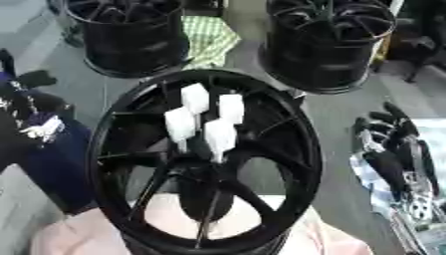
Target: Pull the pin out of the wheel hub.
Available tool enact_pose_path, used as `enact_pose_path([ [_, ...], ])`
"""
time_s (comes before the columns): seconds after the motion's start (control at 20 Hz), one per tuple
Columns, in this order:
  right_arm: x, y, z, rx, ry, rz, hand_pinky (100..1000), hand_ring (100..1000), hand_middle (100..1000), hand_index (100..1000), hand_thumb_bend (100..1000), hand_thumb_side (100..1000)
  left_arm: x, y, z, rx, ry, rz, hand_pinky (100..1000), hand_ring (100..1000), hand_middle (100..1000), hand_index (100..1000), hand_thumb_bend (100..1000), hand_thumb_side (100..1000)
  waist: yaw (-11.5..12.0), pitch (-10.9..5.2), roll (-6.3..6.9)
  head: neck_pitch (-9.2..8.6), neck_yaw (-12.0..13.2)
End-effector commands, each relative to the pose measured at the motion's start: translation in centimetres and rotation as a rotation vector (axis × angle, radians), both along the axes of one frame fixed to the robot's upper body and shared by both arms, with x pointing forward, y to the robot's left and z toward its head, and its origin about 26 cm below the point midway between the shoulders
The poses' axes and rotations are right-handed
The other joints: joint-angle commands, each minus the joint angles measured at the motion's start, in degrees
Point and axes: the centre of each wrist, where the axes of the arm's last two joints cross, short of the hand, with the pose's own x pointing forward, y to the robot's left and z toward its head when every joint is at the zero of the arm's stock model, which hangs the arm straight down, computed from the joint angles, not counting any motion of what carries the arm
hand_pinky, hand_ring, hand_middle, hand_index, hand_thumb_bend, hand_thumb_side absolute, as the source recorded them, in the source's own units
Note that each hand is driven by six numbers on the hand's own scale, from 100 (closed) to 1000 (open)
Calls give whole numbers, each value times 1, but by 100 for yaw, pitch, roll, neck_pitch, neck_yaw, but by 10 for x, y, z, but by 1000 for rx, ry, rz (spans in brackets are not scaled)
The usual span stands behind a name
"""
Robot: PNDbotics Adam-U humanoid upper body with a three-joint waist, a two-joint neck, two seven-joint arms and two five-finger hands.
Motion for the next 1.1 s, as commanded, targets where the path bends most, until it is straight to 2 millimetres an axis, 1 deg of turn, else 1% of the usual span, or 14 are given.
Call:
enact_pose_path([
  [0.05, 2, -2, 7, -4, -24, -4, 702, 728, 745, 917, 301, 367, -1, 2, 12, 16, -37, -2, 772, 695, 785, 881, 416, 272, 6, -43, 14, -50, 1],
  [0.45, 2, -2, 7, -3, -24, -3, 702, 729, 745, 916, 295, 369, 0, 4, 18, 39, -47, -19, 773, 693, 778, 874, 410, 274, 0, -54, 24, -65, 5],
  [0.6, 2, -2, 7, -7, -22, 0, 702, 729, 745, 917, 294, 370, 1, 7, 26, 97, -50, -47, 777, 694, 772, 871, 411, 286, -18, -60, 37, -68, 18],
  [0.8, 2, -3, 6, -15, -20, 1, 702, 729, 746, 917, 295, 369, 3, 14, 56, 310, -72, -145, 788, 704, 770, 870, 410, 312, -52, -90, 75, -64, 40],
  [0.95, 1, -5, 4, -20, -13, 0, 702, 730, 746, 917, 294, 369, 8, 17, 89, 553, -80, -264, 800, 716, 769, 870, 397, 328, -88, -117, 118, -51, 53],
  [1.1, 0, -6, 2, -26, -7, 5, 703, 730, 746, 918, 292, 369, 13, 12, 118, 775, -71, -399, 809, 731, 764, 866, 381, 310, -114, -149, 157, -26, 53],
])
